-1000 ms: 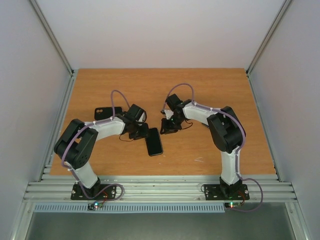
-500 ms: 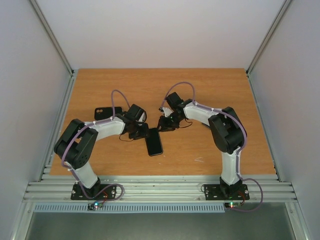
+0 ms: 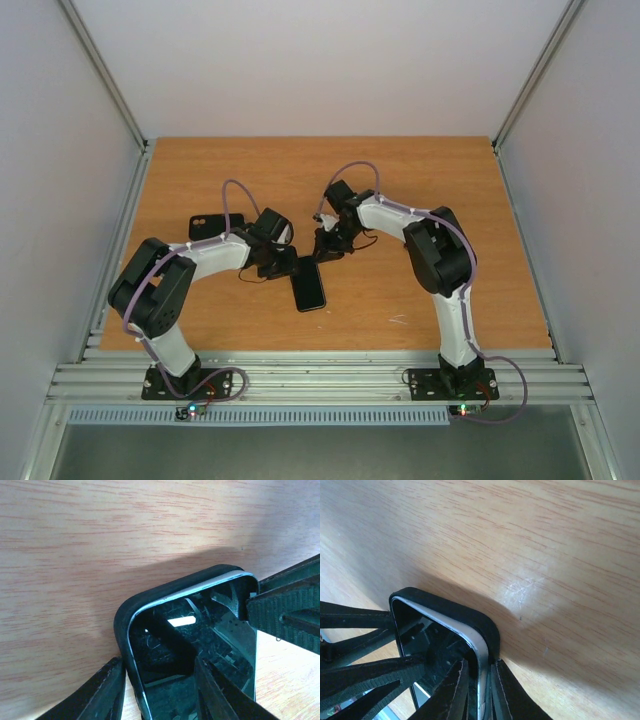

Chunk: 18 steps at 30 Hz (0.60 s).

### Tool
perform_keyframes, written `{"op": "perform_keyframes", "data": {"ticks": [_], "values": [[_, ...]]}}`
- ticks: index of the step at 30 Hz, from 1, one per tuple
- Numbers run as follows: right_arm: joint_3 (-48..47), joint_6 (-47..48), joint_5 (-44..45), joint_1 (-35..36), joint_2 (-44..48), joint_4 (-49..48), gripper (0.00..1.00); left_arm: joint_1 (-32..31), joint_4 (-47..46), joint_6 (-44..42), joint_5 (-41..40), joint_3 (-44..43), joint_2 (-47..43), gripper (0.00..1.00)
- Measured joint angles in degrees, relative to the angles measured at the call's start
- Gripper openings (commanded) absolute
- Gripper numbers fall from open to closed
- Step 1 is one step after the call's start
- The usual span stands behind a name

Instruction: Put the phone into the phone case

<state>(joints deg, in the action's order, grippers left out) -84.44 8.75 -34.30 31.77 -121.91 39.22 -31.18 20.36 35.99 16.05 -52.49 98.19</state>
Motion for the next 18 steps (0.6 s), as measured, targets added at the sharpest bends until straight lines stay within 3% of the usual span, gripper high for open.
{"op": "perform_keyframes", "data": {"ticks": [6,18], "values": [[-5.70,0.26,3.76,1.31,-2.75,6.91,0.11,-0.02,-0.20,0.00,-0.02,0.02,0.00,0.46],[-12.09,-0.68,19.91,7.50,-5.25,13.97,0.11,-0.09,-0.42,-0.35,-1.40,0.02,-0.13,0.48]]}}
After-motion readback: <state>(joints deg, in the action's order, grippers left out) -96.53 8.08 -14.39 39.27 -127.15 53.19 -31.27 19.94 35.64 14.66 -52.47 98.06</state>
